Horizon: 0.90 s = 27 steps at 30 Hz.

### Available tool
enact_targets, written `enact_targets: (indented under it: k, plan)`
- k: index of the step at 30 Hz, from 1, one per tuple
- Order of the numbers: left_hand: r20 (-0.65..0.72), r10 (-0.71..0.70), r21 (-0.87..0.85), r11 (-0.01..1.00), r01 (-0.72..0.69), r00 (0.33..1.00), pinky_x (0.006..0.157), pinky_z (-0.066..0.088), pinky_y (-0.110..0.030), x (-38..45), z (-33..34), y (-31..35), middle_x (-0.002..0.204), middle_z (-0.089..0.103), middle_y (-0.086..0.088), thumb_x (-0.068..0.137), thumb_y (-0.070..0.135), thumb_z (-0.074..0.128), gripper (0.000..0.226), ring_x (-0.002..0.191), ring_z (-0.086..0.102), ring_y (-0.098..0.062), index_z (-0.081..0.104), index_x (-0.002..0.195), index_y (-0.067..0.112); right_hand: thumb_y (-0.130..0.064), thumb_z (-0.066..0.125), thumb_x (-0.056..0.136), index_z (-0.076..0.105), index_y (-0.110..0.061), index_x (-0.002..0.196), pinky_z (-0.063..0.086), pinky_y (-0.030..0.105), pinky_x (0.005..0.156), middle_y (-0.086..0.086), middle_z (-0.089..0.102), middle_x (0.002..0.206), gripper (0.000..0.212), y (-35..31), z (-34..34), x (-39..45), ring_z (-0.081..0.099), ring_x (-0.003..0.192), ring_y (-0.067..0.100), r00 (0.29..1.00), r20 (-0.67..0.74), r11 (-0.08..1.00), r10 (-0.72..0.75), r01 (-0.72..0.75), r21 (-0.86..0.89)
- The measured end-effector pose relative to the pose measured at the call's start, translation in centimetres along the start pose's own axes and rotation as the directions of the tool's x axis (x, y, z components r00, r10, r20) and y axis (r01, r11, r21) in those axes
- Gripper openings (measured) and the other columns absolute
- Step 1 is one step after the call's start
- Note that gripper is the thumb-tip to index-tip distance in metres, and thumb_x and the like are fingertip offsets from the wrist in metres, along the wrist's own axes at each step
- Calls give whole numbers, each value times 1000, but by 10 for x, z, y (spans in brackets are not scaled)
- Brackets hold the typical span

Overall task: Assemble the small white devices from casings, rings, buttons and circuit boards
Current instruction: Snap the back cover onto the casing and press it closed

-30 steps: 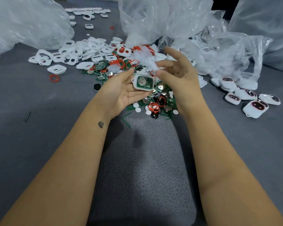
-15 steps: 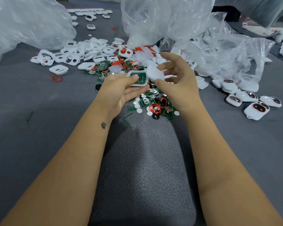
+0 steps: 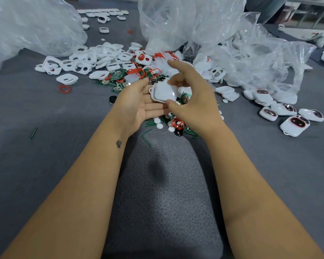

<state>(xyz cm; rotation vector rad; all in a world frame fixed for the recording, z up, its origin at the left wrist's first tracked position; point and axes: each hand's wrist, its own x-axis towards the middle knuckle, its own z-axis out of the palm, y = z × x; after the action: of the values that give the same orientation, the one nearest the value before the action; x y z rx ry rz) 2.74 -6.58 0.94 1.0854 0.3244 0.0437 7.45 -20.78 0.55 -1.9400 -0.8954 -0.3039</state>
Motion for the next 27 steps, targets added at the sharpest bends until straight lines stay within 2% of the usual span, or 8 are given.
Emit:
enact_targets:
  k: [4, 7, 11, 13, 16, 18, 21, 27]
  plan:
    - [15, 4, -4, 1000, -4, 1000, 67, 61, -35, 0, 0, 0, 114, 66, -25, 103, 25, 40, 39, 90, 71, -32, 54, 127, -3, 1, 68, 69, 48, -23, 138, 45, 24, 96, -2, 64, 102, 75, 3, 1, 0, 58, 103, 18, 1000, 13, 1000, 12, -12, 3]
    - [47, 68, 74, 995, -71, 997, 78, 61, -38, 1, -3, -3, 113, 66, -25, 97, 5, 51, 31, 90, 71, -31, 53, 126, -8, 0, 72, 70, 49, -25, 137, 40, 10, 92, -7, 64, 100, 76, 7, 0, 1, 58, 101, 9, 999, 12, 999, 36, -36, 9]
    - [127, 139, 208, 964, -163, 982, 77, 58, -25, 1, -7, -7, 100, 72, -12, 96, -7, 48, 25, 88, 72, -16, 59, 118, -1, -6, 75, 72, 50, -31, 136, 33, 1, 91, -15, 64, 96, 74, 9, 0, 1, 56, 106, 2, 997, -14, 996, 77, -77, 36]
    - [142, 145, 185, 968, -170, 979, 74, 57, -22, 1, -7, -7, 92, 75, -6, 97, -8, 46, 24, 85, 73, -14, 61, 112, 4, -6, 76, 72, 50, -31, 136, 33, 2, 94, -14, 65, 96, 74, 8, 0, 1, 56, 109, -2, 995, -26, 993, 95, -92, 74]
    - [164, 155, 147, 973, -180, 974, 73, 57, -21, 2, -7, -8, 91, 76, -3, 97, -8, 44, 26, 86, 73, -14, 60, 112, 5, -1, 76, 73, 52, -23, 137, 43, 21, 103, -8, 65, 95, 72, 7, -1, 1, 60, 108, 2, 993, -14, 979, 116, -112, 168]
    - [172, 177, 98, 976, -195, 969, 76, 57, -24, 3, -6, -9, 96, 75, -7, 97, -9, 43, 28, 91, 72, -17, 60, 113, 4, 1, 73, 79, 53, -20, 134, 49, 29, 97, -2, 67, 98, 62, 6, -1, 2, 63, 102, 7, 989, -17, 945, 147, -136, 296]
    - [158, 195, 63, 976, -207, 968, 77, 58, -24, 3, -2, -10, 97, 74, -10, 95, -13, 42, 32, 91, 72, -20, 60, 115, 5, 3, 64, 87, 56, -16, 128, 52, 26, 83, 8, 67, 99, 46, 7, 2, 5, 61, 89, 13, 973, -68, 861, 219, -160, 482]
    - [210, 265, 142, 944, -298, 941, 82, 56, -23, 3, -2, -14, 110, 70, -11, 95, -13, 44, 38, 102, 70, -20, 59, 123, 8, 0, 66, 87, 70, -6, 100, 54, 27, 82, 10, 71, 96, 15, 13, 5, 5, 66, 91, 16, 924, 6, 751, 383, -315, 581]
